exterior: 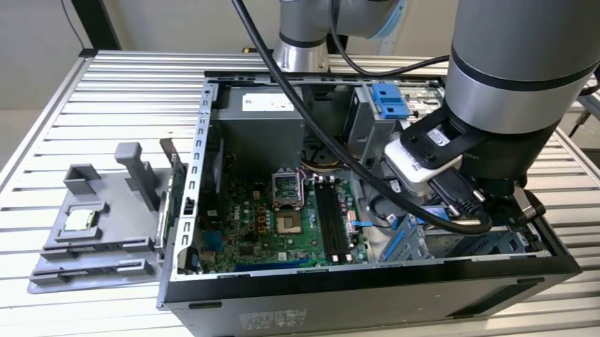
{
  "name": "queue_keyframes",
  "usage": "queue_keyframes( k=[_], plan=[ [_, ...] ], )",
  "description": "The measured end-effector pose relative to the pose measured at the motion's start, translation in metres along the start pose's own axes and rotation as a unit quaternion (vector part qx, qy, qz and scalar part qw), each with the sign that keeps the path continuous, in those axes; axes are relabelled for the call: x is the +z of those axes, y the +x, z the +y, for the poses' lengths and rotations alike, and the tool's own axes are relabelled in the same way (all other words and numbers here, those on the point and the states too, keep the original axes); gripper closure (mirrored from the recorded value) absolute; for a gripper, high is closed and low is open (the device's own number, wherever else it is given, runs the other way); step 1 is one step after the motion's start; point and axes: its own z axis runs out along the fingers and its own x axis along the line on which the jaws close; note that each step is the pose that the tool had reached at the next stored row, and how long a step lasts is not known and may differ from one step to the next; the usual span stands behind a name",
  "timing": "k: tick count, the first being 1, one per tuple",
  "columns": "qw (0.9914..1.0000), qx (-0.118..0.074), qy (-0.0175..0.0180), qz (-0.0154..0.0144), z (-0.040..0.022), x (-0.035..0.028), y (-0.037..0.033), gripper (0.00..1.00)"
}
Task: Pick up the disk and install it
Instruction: 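Insert the second disk wire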
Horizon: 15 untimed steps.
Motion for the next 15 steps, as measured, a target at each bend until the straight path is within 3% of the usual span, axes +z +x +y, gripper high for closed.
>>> queue_keyframes(
  k=[5,9,15],
  plan=[
    [0.99999,0.002,0.0015,-0.0042,-0.0020,0.0028,0.0006,1.00],
    [0.99998,0.003,0.0019,-0.0052,-0.0026,0.0055,0.0010,1.00],
    [0.99973,0.023,0.0010,0.0027,-0.0016,0.0084,0.0011,1.00]
  ],
)
